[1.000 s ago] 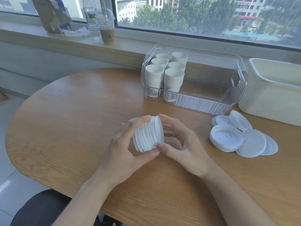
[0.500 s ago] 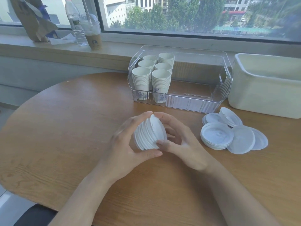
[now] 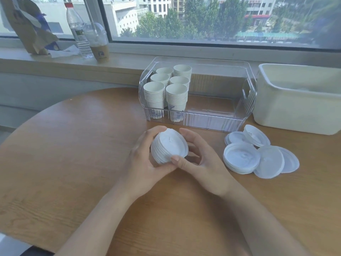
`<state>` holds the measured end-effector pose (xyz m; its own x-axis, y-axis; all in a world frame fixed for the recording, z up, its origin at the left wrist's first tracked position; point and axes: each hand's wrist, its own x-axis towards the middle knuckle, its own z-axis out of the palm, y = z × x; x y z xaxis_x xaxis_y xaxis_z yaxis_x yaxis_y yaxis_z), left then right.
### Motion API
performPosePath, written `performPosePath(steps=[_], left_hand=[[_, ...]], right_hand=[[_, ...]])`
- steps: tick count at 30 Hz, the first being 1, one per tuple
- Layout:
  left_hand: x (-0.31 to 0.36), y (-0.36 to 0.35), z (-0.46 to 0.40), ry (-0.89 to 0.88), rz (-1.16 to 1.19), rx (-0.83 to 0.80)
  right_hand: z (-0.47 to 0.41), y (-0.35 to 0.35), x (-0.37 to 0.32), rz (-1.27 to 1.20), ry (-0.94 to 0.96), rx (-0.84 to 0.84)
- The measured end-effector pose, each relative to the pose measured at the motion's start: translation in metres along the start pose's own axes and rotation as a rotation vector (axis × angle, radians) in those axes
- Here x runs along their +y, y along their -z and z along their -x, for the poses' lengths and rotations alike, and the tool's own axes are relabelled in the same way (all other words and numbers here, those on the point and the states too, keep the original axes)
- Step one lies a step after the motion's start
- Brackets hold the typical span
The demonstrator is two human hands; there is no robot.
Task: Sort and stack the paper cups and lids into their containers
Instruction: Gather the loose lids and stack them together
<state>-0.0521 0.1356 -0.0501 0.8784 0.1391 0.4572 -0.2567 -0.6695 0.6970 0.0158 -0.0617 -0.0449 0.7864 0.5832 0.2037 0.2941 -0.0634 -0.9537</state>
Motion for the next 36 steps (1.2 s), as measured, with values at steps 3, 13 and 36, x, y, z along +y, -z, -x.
performPosePath(steps=[3, 13, 36], left_hand=[[-0.015, -0.003, -0.012, 0.085, 0.018, 0.063], [-0.058, -0.002, -0.055, 0.282, -0.107, 0.089], [0.080, -0.121, -0.022, -0.033, -0.114, -0.221]], right_hand=[[-0.002, 0.001, 0.006, -0.017, -0.008, 0.024], [-0.002, 0.003, 0.006, 0.053, -0.031, 0.104], [0.033, 0.141, 0.003, 0.939, -0.159, 0.225]])
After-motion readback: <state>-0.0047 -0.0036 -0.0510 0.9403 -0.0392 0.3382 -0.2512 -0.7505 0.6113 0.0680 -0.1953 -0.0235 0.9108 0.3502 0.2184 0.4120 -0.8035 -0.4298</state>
